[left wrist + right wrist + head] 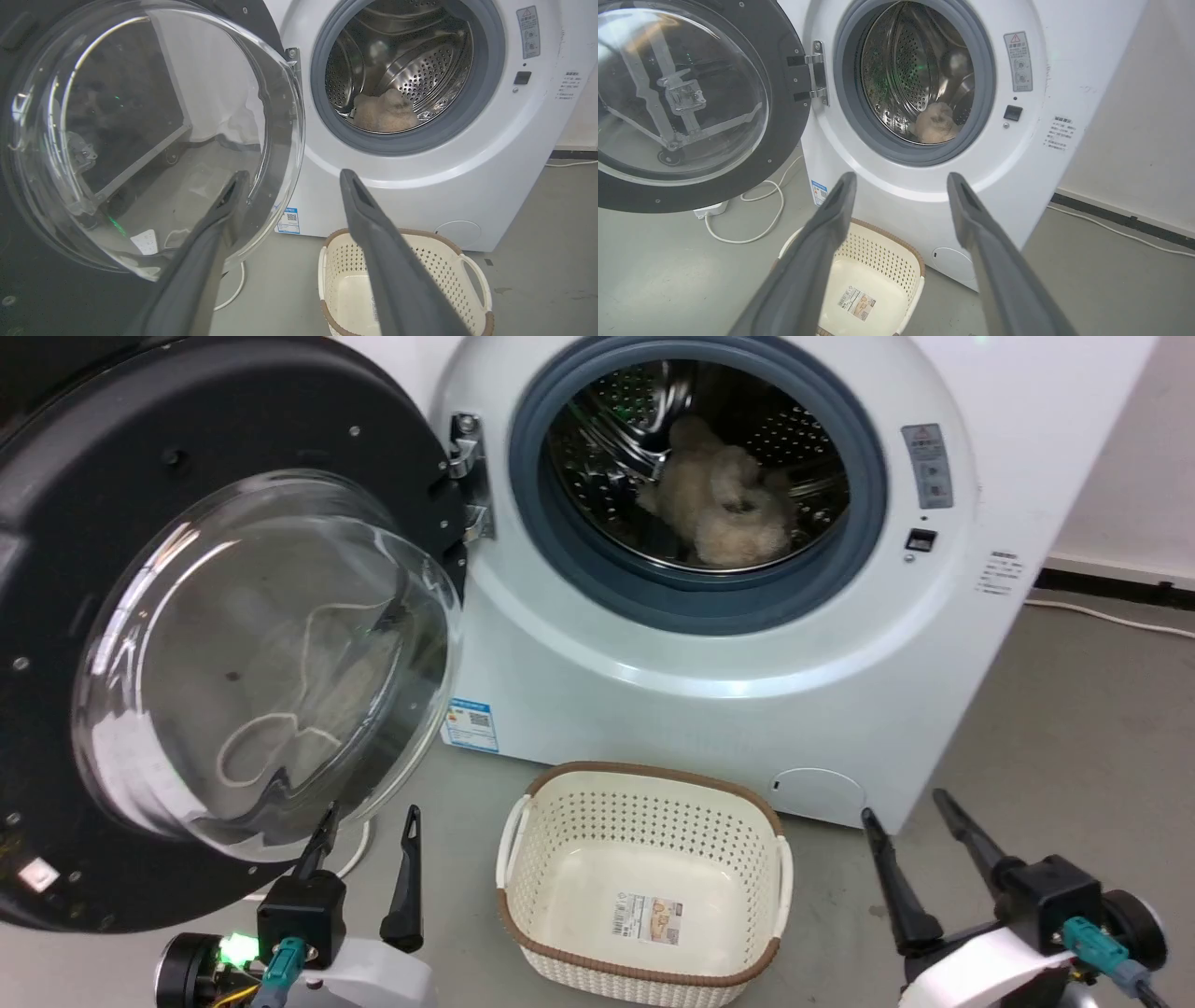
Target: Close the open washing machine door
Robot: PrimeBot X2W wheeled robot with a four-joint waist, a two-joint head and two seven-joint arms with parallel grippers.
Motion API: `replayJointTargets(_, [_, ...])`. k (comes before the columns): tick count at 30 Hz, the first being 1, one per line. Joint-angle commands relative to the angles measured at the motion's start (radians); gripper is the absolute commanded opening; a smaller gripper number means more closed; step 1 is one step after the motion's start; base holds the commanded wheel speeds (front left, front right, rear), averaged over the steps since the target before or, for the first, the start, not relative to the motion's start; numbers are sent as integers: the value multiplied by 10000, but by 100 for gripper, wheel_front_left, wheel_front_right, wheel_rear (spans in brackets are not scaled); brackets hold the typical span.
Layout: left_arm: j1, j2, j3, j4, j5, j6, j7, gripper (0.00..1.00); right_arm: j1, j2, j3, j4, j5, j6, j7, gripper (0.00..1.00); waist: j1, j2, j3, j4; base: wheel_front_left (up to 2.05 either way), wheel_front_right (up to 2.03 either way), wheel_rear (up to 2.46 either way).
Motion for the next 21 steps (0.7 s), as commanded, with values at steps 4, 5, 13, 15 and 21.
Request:
replayJointTargets(4, [169, 91, -92, -139, -5, 164, -167, 100, 62, -65, 278, 119, 142, 4, -159, 100, 0, 0, 8, 232, 0, 0, 0])
replayJointTargets(5, [189, 97, -104, -157, -6, 187, -188, 100, 42, -78, 333, 139, 166, 4, -180, 100, 0, 0, 9, 275, 0, 0, 0])
replayJointTargets(13, [317, 165, -205, -268, -26, 330, -356, 100, -66, -209, 768, 296, 293, 4, -347, 100, 0, 0, 9, 613, 0, 0, 0])
replayJointTargets(15, [341, 182, -225, -290, -31, 364, -398, 100, -75, -229, 845, 324, 323, 4, -389, 100, 0, 0, 12, 700, 0, 0, 0])
replayJointTargets(21, [421, 205, -310, -366, -33, 476, -523, 100, -97, -299, 1080, 400, 417, 5, -515, 100, 0, 0, 24, 963, 0, 0, 0])
